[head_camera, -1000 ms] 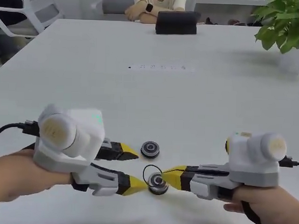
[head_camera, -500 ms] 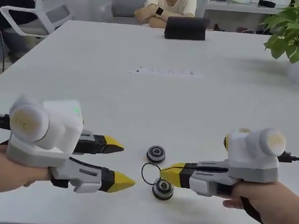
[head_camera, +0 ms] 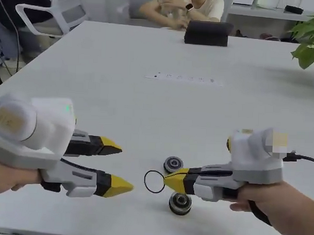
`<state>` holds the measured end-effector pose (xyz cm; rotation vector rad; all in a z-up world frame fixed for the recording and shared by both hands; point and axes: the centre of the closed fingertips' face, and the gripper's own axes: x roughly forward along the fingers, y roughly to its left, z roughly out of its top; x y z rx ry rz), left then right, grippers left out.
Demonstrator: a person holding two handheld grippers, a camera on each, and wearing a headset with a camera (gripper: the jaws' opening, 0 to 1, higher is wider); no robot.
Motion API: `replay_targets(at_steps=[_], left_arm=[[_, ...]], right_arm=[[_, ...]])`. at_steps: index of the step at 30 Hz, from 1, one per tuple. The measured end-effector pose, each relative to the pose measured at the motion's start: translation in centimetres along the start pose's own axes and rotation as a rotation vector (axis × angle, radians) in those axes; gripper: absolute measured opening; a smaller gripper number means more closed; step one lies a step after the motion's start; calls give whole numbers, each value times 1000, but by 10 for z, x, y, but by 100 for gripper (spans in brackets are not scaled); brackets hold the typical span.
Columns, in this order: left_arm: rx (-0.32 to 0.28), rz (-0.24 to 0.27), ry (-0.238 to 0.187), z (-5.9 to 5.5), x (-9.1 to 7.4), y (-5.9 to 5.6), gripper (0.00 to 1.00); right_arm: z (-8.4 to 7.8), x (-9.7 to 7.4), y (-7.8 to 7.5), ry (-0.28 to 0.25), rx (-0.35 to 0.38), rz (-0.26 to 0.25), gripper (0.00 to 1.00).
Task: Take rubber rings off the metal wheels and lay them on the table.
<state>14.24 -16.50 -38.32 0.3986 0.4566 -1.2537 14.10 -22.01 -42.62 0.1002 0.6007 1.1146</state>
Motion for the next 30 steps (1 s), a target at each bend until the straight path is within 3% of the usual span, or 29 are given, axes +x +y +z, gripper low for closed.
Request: replay_targets(at_steps=[7,21,30], left_arm=[[-15,21,12,-8,-7,6,44],[-36,39,11,-13,-13,10,46],[-38,35,15,-14,-11,11,46]], right_arm=[[-4,14,-3,47,-8,19,0],[-20,31,-12,133,-12,21,0],[-20,29,-17,137,-26,1,0]])
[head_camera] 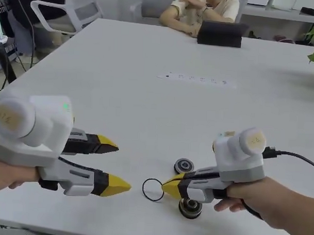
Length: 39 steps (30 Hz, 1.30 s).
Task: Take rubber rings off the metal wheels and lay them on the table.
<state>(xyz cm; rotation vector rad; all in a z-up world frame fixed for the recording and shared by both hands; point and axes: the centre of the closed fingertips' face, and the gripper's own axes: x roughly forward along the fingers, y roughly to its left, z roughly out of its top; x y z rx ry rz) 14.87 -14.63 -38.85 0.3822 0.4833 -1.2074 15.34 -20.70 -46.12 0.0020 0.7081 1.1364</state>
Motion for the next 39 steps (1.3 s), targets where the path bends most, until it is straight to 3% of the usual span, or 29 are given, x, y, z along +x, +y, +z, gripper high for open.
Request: replay_targets(at_steps=[12,27,39], left_arm=[[8,-13,2,5,6,2,46],[22,-48,1,13,20,-8,46],[40,-90,-1,25,36,-19,46]], right_arm=[[2,-2,1,7,-76,-14,19],[12,-28,8,-48,-110,-25,25],[7,-52,8,-63,-127,-51,27]])
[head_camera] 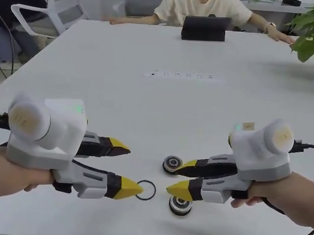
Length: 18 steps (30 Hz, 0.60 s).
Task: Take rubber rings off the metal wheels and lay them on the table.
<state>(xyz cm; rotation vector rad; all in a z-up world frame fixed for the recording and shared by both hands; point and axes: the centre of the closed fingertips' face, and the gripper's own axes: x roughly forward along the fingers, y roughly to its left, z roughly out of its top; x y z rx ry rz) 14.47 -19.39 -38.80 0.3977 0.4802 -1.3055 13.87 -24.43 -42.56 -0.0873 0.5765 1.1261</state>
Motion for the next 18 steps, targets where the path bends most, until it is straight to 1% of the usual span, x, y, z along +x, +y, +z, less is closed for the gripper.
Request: replay_targets(at_steps=[6,9,18], left_arm=[[7,-15,-4,6,10,-3,45],[10,-29,-4,8,16,-7,45],[16,-63,9,9,35,-16,44]], right_arm=[[-5,-9,0,2,-3,-9,28],[-9,-14,0,4,-3,-16,28],[-21,-21,-2,10,10,-33,28]])
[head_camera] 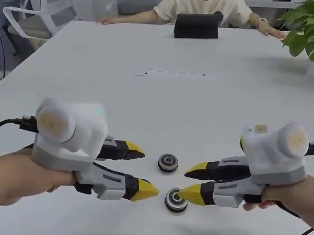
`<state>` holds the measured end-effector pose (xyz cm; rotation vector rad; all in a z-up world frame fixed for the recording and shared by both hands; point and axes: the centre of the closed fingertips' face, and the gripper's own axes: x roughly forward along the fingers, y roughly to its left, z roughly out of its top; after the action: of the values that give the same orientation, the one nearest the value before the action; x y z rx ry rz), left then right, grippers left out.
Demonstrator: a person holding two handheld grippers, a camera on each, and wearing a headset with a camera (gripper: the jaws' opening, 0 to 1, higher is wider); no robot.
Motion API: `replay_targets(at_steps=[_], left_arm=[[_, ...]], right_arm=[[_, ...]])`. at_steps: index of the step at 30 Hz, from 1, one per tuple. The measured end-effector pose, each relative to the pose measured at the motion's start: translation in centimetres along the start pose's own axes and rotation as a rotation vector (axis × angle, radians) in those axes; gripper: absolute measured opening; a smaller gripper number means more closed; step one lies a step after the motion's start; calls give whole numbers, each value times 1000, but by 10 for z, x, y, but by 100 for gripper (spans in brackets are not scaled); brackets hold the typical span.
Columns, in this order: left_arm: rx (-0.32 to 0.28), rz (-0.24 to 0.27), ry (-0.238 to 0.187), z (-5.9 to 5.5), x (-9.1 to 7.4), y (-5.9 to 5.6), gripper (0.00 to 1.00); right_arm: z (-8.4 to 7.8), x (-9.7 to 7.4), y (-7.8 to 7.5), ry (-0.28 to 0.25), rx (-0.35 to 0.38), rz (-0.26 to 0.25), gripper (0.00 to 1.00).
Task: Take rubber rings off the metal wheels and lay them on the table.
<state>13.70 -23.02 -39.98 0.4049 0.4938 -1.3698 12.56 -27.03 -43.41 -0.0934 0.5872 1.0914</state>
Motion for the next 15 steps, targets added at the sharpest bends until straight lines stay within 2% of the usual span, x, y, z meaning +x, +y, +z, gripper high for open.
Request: replay_targets(at_steps=[15], left_arm=[[3,-62,32,-6,29,-12,41]], right_arm=[[-23,-2,-3,16,25,-23,26]])
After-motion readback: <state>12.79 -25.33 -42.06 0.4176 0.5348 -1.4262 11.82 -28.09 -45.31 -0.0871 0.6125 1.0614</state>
